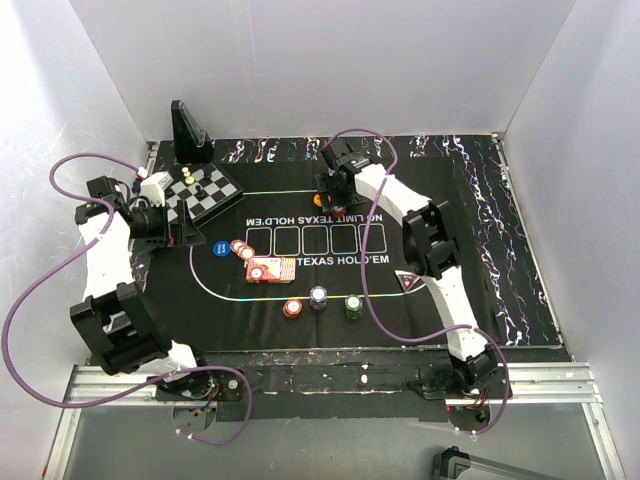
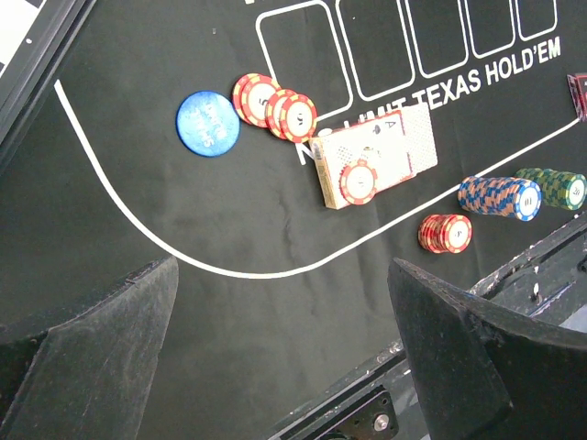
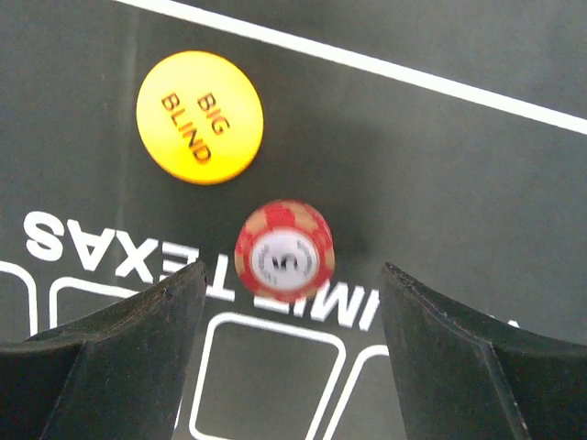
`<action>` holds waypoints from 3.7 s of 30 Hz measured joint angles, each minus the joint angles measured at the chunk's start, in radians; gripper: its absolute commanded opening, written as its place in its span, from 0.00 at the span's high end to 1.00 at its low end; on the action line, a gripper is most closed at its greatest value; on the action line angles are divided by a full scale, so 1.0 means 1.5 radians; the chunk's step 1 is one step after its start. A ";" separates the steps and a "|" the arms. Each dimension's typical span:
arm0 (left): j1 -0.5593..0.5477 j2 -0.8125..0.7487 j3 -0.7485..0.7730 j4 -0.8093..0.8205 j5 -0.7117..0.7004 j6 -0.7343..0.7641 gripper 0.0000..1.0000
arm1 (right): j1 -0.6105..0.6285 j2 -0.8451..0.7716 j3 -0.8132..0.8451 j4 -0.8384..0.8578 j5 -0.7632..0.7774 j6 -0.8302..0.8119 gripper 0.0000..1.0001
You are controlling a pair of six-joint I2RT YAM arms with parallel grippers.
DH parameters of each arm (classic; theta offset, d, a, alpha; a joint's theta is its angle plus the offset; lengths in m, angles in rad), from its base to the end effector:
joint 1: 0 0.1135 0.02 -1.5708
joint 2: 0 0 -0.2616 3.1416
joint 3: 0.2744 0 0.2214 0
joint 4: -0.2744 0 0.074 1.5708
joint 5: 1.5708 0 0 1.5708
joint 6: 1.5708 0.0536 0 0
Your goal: Distribute texas hold em gaming equipment
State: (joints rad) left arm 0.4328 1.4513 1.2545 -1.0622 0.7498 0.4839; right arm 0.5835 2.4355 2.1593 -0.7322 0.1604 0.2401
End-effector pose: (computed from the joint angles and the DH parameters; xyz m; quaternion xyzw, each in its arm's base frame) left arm 0.2371 0.0693 0.2826 0.0803 0.9175 -0.2605 0.2896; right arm 0.4288 0.2728 0.1755 -0.1417 0.9474 0.0402 0.2843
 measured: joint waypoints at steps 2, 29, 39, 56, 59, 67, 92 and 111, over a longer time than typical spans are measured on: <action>0.000 -0.003 0.000 0.000 0.002 0.001 0.00 | 0.004 -0.033 -0.028 -0.001 0.010 -0.002 0.18; -0.082 -0.066 -0.123 0.102 -0.086 -0.043 0.00 | 0.362 -0.314 -0.383 0.108 -0.066 -0.053 0.17; -0.082 -0.065 -0.124 0.116 -0.099 -0.053 0.00 | 0.380 -0.253 -0.416 0.115 -0.121 -0.039 0.22; -0.089 -0.063 -0.124 0.120 -0.106 -0.069 0.00 | 0.384 -0.253 -0.430 0.122 -0.126 -0.033 0.67; -0.093 -0.058 -0.124 0.120 -0.108 -0.069 0.00 | 0.384 -0.253 -0.429 0.121 -0.124 -0.033 0.75; -0.143 -0.057 -0.124 0.129 -0.112 -0.068 0.00 | 0.384 -0.249 -0.385 0.079 -0.086 -0.038 0.86; -0.385 0.094 -0.130 0.263 -0.195 -0.121 0.00 | 0.104 -0.602 -0.710 0.040 0.022 0.096 0.94; -0.428 0.115 -0.195 0.320 -0.298 -0.053 0.00 | 0.047 -0.590 -0.807 0.086 0.028 0.170 0.96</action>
State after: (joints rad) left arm -0.2085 1.6245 0.9615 -0.5816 0.3023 0.4046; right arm 0.6537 1.5513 0.9485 -0.6033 0.2020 0.4953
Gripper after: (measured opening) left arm 0.995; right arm 0.504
